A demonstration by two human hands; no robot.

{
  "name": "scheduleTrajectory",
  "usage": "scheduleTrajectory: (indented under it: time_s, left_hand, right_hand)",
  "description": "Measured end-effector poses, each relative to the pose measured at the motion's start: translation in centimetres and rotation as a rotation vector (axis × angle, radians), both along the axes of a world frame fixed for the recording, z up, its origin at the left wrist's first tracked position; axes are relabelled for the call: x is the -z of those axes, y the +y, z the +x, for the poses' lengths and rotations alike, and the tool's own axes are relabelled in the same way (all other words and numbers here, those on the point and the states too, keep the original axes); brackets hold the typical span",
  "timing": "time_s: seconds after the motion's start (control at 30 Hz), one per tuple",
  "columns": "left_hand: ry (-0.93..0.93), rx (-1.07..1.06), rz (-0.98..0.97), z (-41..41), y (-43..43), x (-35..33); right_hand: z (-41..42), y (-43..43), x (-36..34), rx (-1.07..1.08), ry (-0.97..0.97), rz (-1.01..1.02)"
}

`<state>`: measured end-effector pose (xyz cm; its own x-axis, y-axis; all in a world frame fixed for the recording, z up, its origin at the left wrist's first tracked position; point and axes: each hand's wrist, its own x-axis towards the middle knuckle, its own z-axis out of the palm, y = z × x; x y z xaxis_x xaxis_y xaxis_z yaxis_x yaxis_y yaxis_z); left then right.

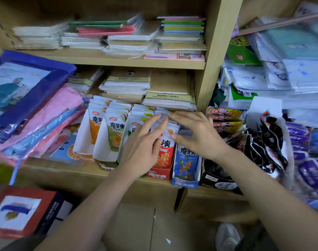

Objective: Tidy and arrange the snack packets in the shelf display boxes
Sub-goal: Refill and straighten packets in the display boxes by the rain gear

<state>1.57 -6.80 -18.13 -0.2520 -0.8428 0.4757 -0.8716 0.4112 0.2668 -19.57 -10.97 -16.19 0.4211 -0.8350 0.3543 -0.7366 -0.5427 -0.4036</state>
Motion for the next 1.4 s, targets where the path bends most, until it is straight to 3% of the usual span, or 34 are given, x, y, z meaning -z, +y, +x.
scheduleTrajectory:
  time_s: [0.17,0.23,0.53,0.7,0.87,1.07,1.4]
  left_hand:
    - [0.432,-0.283,0.031,-1.6,3.1,0.9]
    - [0.509,-0.36,0.074,-3.0,3.8,1.2]
    - [0.271,-0.574,0.051,-5.9,1.0,1.6]
    - [0.318,-0.577,-0.028,-5.9,0.5,1.6]
    - [0.358,-0.55,0.014,-5.1,0.4,1.2]
    - [0.231,-0.537,0.037,-5.1,-0.3,0.9]
    - [0.076,-0.447,-0.114,-4.8,0.8,1.9]
  right_hand:
    - [0.7,-0.1,0.8,0.051,0.007,-0.064]
    - [0.7,-0.2,0.6,0.054,-0.003,-0.048]
    - [-1.3,-2.2,-0.6,-0.115,-0.191,0.174]
    - [-0.8,-3.1,0.1,-0.035,-0.208,0.082]
    - [0.0,-3.9,-0.4,0.021,-0.222,0.029]
    - [1.0,-4.8,-0.5,0.157,-0.262,-0.081]
    - [-0.4,-2.1,-2.3,0.01,-0.168,0.065]
